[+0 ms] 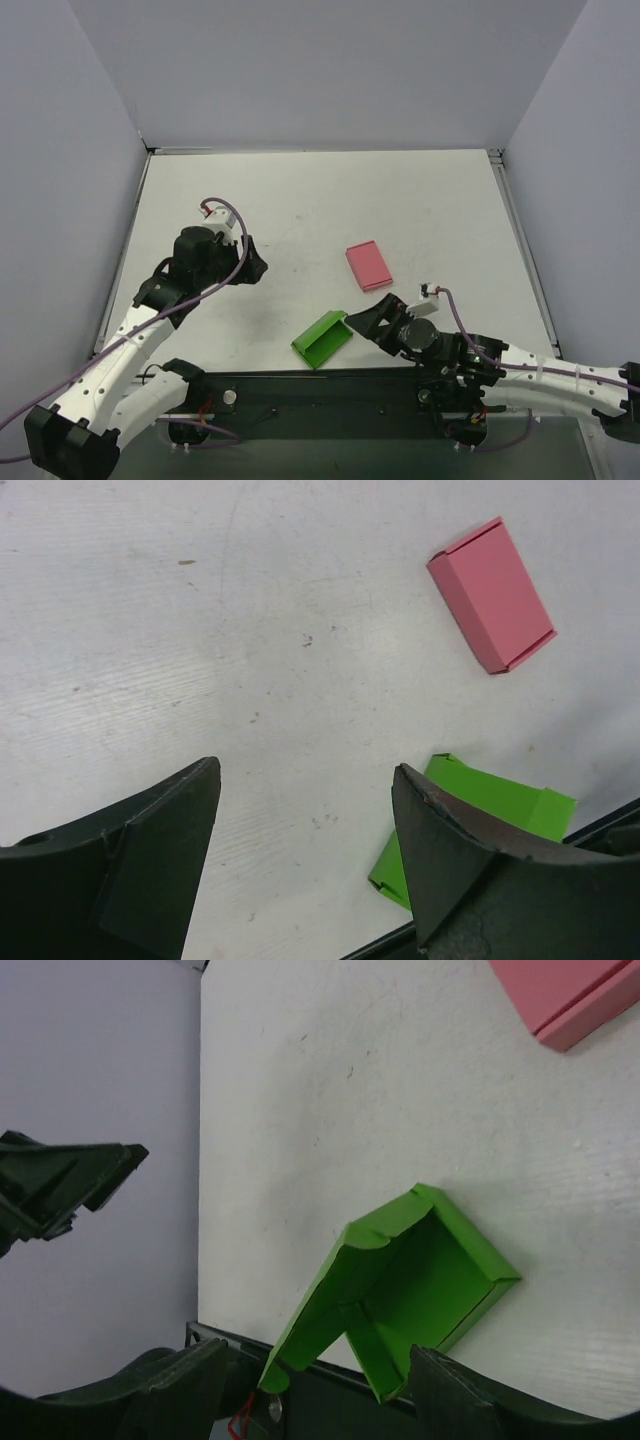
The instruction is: Fold the paper box
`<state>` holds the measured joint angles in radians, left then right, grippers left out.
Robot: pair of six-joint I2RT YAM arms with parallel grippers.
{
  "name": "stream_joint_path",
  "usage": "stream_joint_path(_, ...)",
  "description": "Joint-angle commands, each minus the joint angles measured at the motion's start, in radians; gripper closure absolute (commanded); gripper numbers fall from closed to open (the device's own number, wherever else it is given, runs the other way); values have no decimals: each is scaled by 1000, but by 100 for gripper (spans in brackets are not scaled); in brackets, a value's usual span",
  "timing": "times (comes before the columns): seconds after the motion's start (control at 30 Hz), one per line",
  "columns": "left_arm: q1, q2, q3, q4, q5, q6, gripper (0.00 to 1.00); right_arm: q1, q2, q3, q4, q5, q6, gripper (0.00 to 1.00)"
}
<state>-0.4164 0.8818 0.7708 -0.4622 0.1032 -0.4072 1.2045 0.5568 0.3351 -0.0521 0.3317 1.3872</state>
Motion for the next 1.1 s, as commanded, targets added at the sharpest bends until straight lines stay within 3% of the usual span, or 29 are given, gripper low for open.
stream_joint_path(0.0, 25, 17, 9, -92, -65, 133, 21, 153, 127, 33, 124, 153, 187, 27)
stream_joint_path(0.17, 54, 13, -7, -55, -42, 142, 20, 167, 264, 104, 170, 138, 184, 27)
stream_joint_path(0.37, 77, -23, -18, -47, -45, 163, 20, 155, 419, 130, 320, 127, 200, 35)
stream_joint_path(0.6, 77, -43, -19, -49, -42, 166, 19, 127, 581, 183, 416, 60, 204, 53)
stream_joint_path(0.77, 77, -60, -24, -50, -42, 168, 19, 127, 617, 225, 400, 52, 190, 62)
stream_joint_path(1.07, 77, -63, -24, -47, -37, 171, 19, 127, 657, 220, 377, 41, 231, 67)
